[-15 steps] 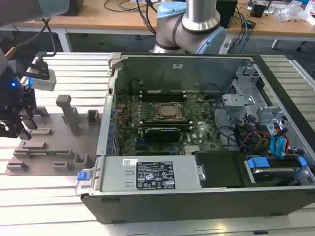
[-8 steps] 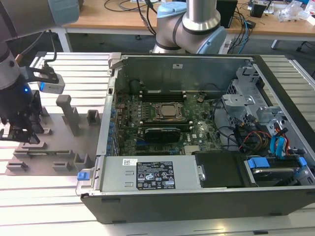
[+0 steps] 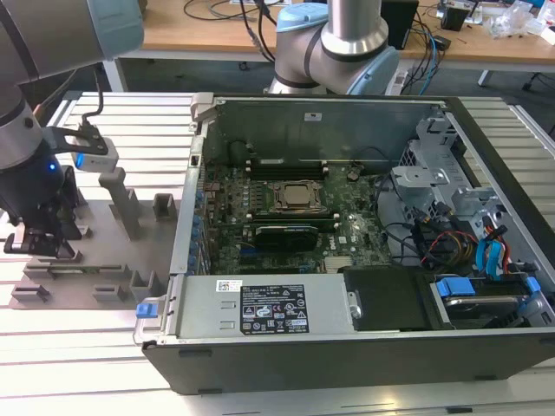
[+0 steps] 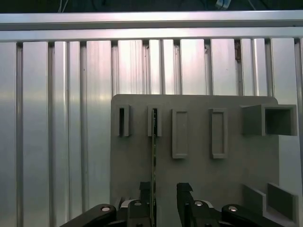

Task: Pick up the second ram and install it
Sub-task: 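Pick up the second ram and move it above second insertion slot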

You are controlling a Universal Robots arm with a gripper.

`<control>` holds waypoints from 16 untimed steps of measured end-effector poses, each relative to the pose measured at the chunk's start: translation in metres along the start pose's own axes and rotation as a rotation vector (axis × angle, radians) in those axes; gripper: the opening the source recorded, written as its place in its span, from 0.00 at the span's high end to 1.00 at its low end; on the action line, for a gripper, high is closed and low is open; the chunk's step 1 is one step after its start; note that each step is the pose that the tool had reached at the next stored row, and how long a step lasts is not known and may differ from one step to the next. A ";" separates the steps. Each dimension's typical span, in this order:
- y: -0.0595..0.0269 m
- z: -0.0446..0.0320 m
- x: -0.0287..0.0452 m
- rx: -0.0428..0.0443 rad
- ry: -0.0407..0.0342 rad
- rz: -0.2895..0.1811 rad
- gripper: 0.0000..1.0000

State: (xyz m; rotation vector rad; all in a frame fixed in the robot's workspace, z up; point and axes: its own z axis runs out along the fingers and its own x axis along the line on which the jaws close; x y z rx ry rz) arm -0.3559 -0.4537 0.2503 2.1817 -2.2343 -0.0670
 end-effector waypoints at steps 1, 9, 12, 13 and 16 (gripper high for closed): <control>0.0000 0.0011 0.0000 -0.0001 0.0001 0.000 0.64; -0.0007 0.0171 0.0003 -0.0001 0.0002 -0.003 0.64; -0.0010 0.0220 0.0004 -0.0001 0.0002 -0.004 0.64; -0.0010 0.0231 0.0004 -0.0002 0.0003 -0.004 0.64; -0.0013 0.0273 0.0021 -0.0002 0.0003 -0.004 0.64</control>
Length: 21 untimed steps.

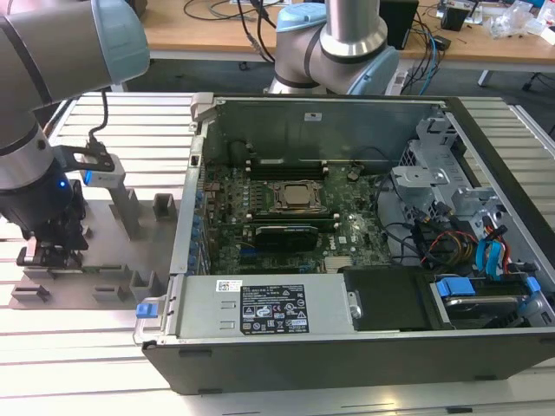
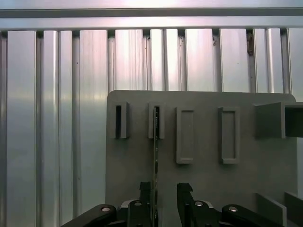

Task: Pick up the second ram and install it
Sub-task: 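Pick up the second ram and move it above second insertion slot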

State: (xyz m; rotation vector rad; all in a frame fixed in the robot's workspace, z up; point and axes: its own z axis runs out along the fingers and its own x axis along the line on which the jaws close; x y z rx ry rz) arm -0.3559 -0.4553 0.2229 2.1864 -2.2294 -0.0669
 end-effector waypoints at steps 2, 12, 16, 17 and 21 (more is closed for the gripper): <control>-0.0001 0.0036 0.0021 0.0001 -0.0002 0.000 0.64; 0.0003 0.0207 0.0057 -0.0001 -0.0043 0.000 0.64; 0.0011 0.0209 0.0071 -0.0002 -0.0091 0.000 0.64; 0.0012 0.0209 0.0072 -0.0001 -0.0091 0.000 0.64; 0.0012 0.0210 0.0072 -0.0001 -0.0091 0.000 0.64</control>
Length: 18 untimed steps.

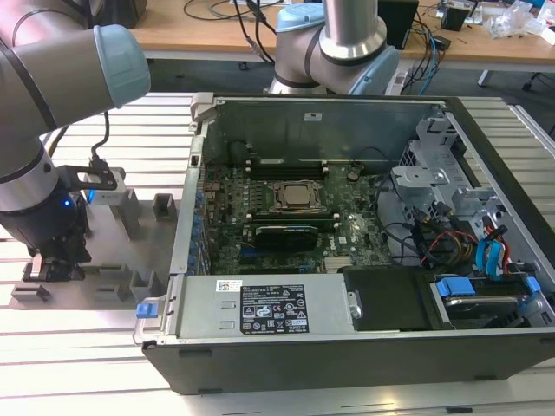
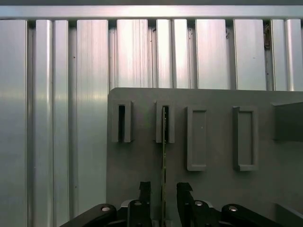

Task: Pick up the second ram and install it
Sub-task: 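Pick up the second ram and move it above second insertion slot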

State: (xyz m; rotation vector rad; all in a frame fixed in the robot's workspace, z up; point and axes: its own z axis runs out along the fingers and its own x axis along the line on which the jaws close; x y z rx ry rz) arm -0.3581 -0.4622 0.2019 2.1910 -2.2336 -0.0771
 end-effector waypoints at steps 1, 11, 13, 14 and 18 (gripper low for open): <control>0.0000 0.0000 0.0000 -0.0001 0.0000 0.000 0.64; 0.0001 0.0000 0.0000 0.0000 0.0000 0.000 0.87; 0.0002 0.0000 0.0000 -0.0001 0.0001 0.000 0.87; 0.0002 0.0000 0.0000 0.0000 0.0000 0.000 0.87; 0.0005 -0.0063 -0.0002 0.0000 0.0000 0.000 0.87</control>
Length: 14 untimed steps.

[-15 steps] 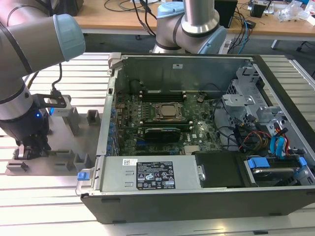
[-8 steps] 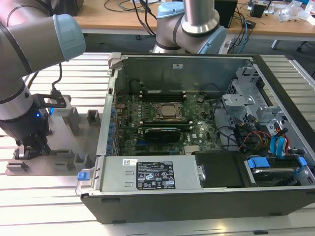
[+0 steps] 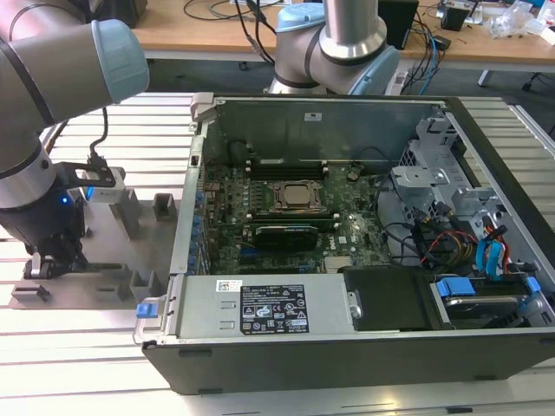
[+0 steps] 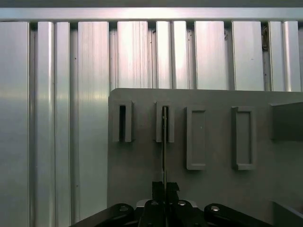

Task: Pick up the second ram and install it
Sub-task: 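Pick up the second ram and move it above second insertion slot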

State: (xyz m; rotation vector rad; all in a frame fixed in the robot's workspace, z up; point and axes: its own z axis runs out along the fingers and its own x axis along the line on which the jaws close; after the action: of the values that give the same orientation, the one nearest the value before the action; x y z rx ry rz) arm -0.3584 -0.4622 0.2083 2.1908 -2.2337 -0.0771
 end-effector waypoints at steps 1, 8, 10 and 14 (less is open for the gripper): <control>0.0002 -0.0051 -0.0001 0.0000 0.0000 0.000 0.87; 0.0012 -0.0293 -0.0008 0.0000 0.0000 0.000 0.87; 0.0016 -0.0377 -0.0010 0.0000 0.0000 0.000 0.87; 0.0021 -0.0488 -0.0013 0.0000 0.0000 0.000 0.87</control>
State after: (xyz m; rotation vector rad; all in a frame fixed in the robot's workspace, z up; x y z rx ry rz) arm -0.3584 -0.4621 0.2572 2.1909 -2.2337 -0.0772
